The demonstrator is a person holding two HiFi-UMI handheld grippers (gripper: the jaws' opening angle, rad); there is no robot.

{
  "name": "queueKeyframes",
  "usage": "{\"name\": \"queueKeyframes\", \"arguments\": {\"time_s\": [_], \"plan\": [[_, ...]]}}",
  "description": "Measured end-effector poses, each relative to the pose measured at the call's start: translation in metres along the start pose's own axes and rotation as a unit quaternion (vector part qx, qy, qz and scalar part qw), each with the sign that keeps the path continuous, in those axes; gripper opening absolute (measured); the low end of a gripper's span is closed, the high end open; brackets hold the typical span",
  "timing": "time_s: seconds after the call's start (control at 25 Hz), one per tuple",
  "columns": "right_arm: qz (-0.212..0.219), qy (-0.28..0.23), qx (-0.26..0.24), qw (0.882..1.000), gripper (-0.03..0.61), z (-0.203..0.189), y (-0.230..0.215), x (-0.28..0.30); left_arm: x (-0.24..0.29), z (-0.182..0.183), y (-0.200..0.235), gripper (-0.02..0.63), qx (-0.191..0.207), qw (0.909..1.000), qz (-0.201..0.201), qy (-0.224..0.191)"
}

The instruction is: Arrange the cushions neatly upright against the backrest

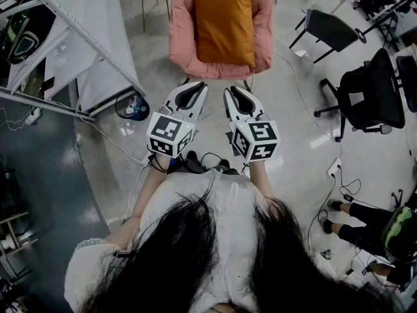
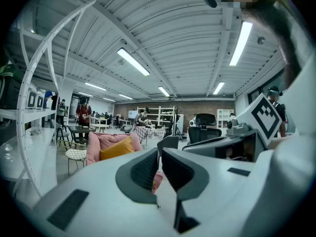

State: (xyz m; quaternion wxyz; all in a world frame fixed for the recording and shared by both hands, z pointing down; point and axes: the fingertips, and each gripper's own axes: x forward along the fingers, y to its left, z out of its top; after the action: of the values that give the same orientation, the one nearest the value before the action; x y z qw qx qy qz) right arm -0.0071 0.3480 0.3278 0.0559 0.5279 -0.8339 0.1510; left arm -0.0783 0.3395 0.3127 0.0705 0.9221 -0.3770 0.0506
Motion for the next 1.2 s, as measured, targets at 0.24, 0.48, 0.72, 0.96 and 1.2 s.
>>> {"name": "queueKeyframes", "arguments": {"time_s": [0.24,0.48,0.72,0.96,1.2], "plan": [[-0.004,-0.006,0.006,1.000,0.071,0.001,0.013,0.005,-0.011,0.001,0.012,0.036,-0.001,1.0000,0.000,0.000],[-0.005,-0.019,0.021,1.000,0.071,0.003,0.020,0.010,-0.017,-0.001,0.025,0.036,0.000,1.0000,0.000,0.001],[-0.013,-0.016,0.026,0.999,0.071,-0.003,0.030,0.018,-0.024,-0.003,0.039,0.036,0.000,1.0000,-0.008,0.003],[-0.031,-0.014,0.032,0.999,0.071,-0.010,0.036,0.022,-0.032,-0.011,0.054,0.037,-0.004,0.9998,-0.018,0.010],[-0.046,-0.009,0.042,0.998,0.071,-0.018,0.035,0.024,-0.037,-0.018,0.067,0.036,-0.016,0.9997,-0.018,0.011]]}}
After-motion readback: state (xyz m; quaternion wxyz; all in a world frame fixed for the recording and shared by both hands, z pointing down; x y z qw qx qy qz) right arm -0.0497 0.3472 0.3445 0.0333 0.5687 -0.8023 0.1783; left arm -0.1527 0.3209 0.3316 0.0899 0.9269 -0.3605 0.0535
